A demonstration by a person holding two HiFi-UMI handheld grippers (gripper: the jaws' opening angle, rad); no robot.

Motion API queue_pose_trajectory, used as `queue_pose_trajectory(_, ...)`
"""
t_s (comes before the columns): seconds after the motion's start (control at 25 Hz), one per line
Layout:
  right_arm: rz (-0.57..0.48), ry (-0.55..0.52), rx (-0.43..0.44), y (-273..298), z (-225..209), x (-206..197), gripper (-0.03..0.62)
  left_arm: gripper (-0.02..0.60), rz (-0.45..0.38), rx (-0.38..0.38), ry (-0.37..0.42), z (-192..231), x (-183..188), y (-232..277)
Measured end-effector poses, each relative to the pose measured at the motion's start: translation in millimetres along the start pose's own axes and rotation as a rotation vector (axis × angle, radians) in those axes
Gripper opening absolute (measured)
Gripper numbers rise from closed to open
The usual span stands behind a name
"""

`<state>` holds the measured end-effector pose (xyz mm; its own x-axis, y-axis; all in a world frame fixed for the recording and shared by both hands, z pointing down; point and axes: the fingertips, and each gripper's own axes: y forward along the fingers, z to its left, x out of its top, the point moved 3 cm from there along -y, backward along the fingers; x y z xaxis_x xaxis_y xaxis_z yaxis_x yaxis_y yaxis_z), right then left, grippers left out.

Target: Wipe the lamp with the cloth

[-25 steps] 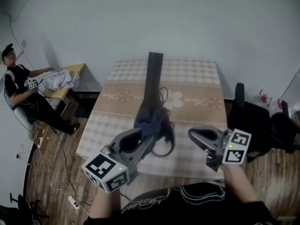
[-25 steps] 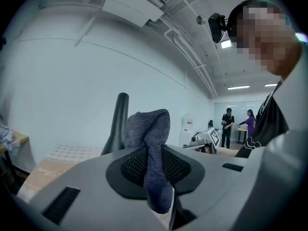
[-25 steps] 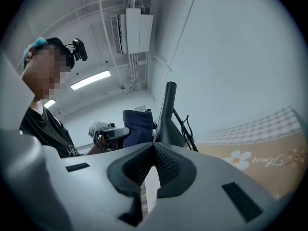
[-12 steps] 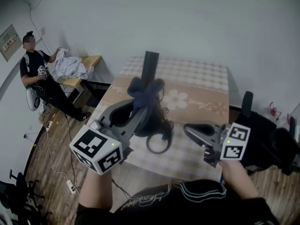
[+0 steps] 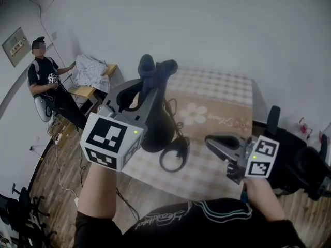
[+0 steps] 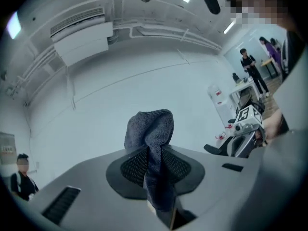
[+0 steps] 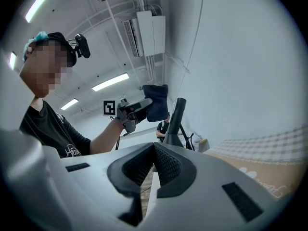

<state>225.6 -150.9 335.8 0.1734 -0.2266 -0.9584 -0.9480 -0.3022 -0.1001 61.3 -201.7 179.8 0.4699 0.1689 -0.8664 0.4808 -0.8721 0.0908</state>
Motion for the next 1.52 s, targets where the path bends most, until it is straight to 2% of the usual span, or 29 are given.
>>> queue_pose_trajectory(0.24, -0.014, -0.002, -0.014, -11.7, -3.0, 0.9, 0.011, 0.066, 0.061, 0.085, 0.165, 5.7, 7.5, 26.3)
queue_pose_trajectory(0.4, -0.022, 0.008, -0.025, -17.9, -4.9, -2.9, 0.011, 0.066, 0.134, 0.105, 0.233, 6.9, -0.2, 43.4)
queue_pose_trajectory(0.64, -0.033, 0.020, -0.031, -22.5, -6.0, -5.8, 0.011, 0.066, 0.214, 0.067, 0.226, -2.2, -17.3, 63.9)
queue_pose_trajectory(1.52, -0.028, 0.042, -0.051, -27.1, -9.9, -22.9, 0.011, 0.066, 0.349, -0.055, 0.183, -44.5, -74.1, 76.1)
